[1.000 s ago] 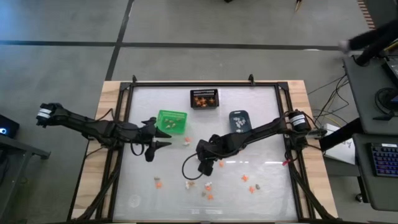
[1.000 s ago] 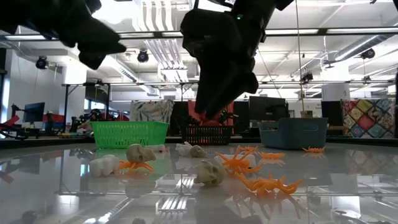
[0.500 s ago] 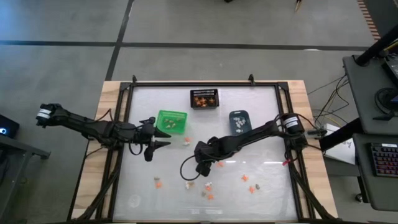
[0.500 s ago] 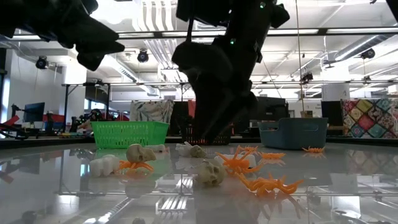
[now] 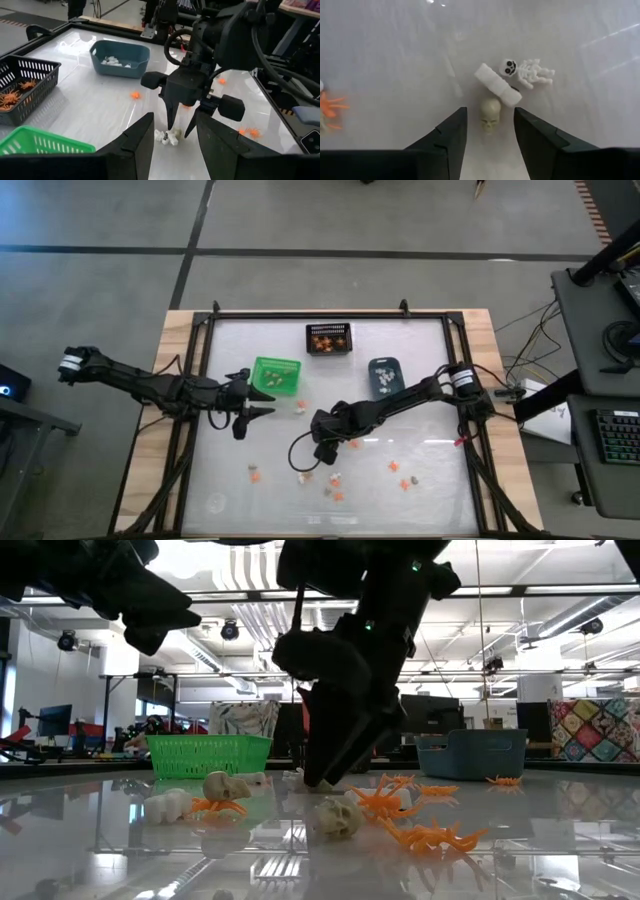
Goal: Sort Halloween decoration
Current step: Put the gray skull toy into the green bin
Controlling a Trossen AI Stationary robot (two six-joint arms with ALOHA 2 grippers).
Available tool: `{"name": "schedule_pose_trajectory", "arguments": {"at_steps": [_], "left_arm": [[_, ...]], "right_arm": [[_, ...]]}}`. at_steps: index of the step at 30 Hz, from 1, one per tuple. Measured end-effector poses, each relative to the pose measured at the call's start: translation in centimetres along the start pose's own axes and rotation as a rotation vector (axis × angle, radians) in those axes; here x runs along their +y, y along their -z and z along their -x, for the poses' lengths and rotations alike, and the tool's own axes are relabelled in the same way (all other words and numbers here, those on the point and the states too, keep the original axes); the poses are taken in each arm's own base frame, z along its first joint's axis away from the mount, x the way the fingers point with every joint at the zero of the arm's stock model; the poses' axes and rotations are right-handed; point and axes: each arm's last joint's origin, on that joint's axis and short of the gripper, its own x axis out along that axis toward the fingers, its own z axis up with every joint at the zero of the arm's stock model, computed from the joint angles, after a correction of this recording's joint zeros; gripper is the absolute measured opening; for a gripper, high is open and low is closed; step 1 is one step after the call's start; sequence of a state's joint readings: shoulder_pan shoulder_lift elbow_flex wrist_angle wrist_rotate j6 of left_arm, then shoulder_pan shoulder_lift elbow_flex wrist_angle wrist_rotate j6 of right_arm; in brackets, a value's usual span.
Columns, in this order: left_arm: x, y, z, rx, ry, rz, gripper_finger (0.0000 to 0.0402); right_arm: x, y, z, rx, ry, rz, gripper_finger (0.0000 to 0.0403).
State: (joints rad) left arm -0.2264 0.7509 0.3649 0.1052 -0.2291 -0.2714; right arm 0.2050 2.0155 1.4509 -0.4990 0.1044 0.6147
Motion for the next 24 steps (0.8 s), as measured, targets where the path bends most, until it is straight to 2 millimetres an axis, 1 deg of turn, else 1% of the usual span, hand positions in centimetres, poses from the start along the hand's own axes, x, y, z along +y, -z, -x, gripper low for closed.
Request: {"name": "schedule_pose_trajectory", "arguments": {"at_steps": [4,12,16,19,24], "left_arm": [[-0.01,-0.03,0.0,-0.004,0.001,0.001,0.0131],[-0.02,-0.06,0.0,-0.006,0.001,0.002,0.0131],[-0.02,-0.06,0.0,-0.007,0.001,0.002,0.0131],[-0.02,-0.07,0.0,-0.007,0.001,0.002,0.0131],[-0.02,-0.07,0.0,-0.007,0.002,0.002,0.0131]], "right_arm": [[0.07,-0.1,0.0,-0.011,-0.007,0.021,0.0137],[0.0,0.16,-0.95,0.005,0.005,0.025,0.0074],[-0.02,0.17,-0.97,0.007,0.006,0.027,0.005],[-0.02,0.16,-0.91,0.008,0.006,0.032,0.0042],[-0.06,0.17,-0.64,0.013,0.007,0.049,0.0041]]}}
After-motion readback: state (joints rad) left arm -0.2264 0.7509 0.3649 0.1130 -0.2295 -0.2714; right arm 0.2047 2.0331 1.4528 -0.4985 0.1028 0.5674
